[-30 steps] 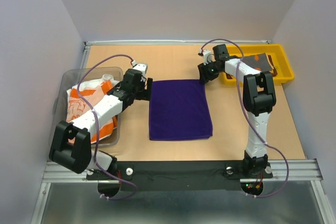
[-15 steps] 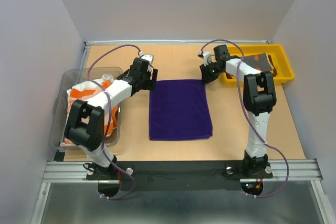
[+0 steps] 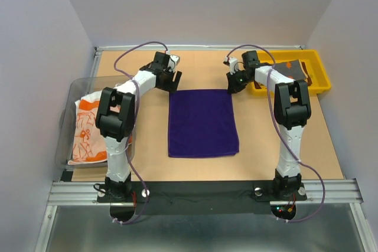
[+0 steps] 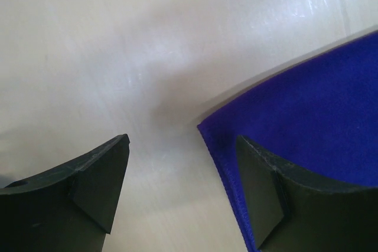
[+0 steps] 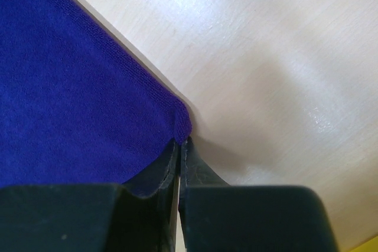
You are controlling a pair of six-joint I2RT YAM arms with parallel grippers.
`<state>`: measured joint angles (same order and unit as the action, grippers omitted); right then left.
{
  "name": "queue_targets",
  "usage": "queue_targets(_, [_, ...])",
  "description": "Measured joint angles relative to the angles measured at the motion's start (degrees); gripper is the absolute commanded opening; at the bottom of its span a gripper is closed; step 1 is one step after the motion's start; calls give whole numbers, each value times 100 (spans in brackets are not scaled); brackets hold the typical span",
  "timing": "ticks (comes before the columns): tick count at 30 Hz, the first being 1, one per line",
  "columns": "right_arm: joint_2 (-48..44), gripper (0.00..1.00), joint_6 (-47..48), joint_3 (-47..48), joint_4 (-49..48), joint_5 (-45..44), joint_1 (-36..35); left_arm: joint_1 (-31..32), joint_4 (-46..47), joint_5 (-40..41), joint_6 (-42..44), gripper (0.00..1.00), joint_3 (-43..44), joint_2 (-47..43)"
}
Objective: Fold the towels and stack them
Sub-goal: Fold the towel
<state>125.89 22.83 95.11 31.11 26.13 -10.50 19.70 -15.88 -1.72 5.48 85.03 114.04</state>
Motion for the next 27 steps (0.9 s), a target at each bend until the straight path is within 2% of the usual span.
queue_targets(9, [0, 1, 35, 0, 2, -2, 0, -144, -540, -866, 553, 68, 614, 413])
queue_targets(15, [0, 1, 33, 0, 2, -4, 0, -247, -737, -1314, 811, 66, 966, 890])
queue_targets(24, [-2, 1, 33, -2, 2, -17, 0, -286, -863, -1578, 1008, 59, 1117, 1084])
queue_targets(25, [-2, 1, 33, -2, 2, -17, 0, -293, -866, -1593, 1019, 55, 1141, 1106])
queue_targets(27, [-4, 1, 35, -2, 2, -22, 0, -295, -868, -1613, 1038, 53, 1154, 1119])
